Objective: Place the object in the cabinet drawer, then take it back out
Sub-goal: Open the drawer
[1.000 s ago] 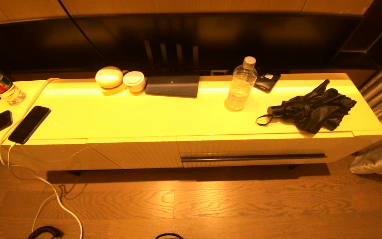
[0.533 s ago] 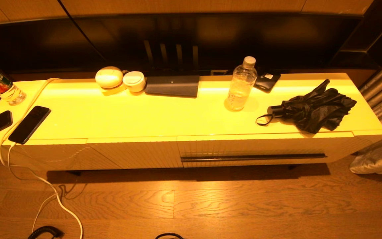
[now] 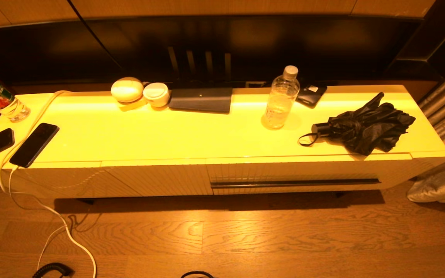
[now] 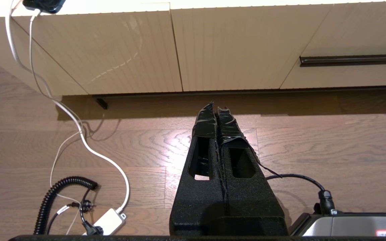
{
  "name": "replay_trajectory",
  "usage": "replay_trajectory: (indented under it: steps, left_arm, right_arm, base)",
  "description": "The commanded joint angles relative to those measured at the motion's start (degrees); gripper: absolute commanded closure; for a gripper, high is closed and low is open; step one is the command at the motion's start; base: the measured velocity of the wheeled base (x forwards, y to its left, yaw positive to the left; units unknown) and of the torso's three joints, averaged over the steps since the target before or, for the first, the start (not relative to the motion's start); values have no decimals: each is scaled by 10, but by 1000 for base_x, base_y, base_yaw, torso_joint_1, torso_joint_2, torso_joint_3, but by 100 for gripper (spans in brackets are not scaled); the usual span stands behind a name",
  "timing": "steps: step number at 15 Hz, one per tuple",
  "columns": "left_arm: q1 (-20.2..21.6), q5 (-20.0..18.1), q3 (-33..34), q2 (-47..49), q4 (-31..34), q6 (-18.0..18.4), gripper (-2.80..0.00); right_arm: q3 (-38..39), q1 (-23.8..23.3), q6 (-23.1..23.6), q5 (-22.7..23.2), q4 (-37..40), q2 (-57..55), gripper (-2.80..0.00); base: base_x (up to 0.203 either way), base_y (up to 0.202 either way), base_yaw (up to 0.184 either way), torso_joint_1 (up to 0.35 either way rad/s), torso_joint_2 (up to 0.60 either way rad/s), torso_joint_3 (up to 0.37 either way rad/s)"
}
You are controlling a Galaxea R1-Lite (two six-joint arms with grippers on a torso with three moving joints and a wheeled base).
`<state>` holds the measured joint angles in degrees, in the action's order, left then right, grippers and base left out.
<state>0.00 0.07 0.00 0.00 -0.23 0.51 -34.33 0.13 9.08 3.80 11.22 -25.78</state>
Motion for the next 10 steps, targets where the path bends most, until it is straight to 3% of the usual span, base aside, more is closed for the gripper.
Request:
replay_trajectory:
  steps: [1, 4, 10]
  left_arm:
    - [0, 0, 1, 0, 0, 0, 0]
    - [0, 0, 1, 0, 0, 0, 0]
    - [0, 0, 1, 0, 0, 0, 0]
  right_arm:
    - [-33, 3, 96, 34, 4, -135, 0]
    - [-48, 9, 184, 55, 10, -239, 0]
    - [-104, 100, 267, 60, 6, -432, 0]
  base:
    - [0, 0, 0, 0, 0, 0]
    - [0, 0, 0, 0, 0, 0]
    - [0, 0, 0, 0, 0, 0]
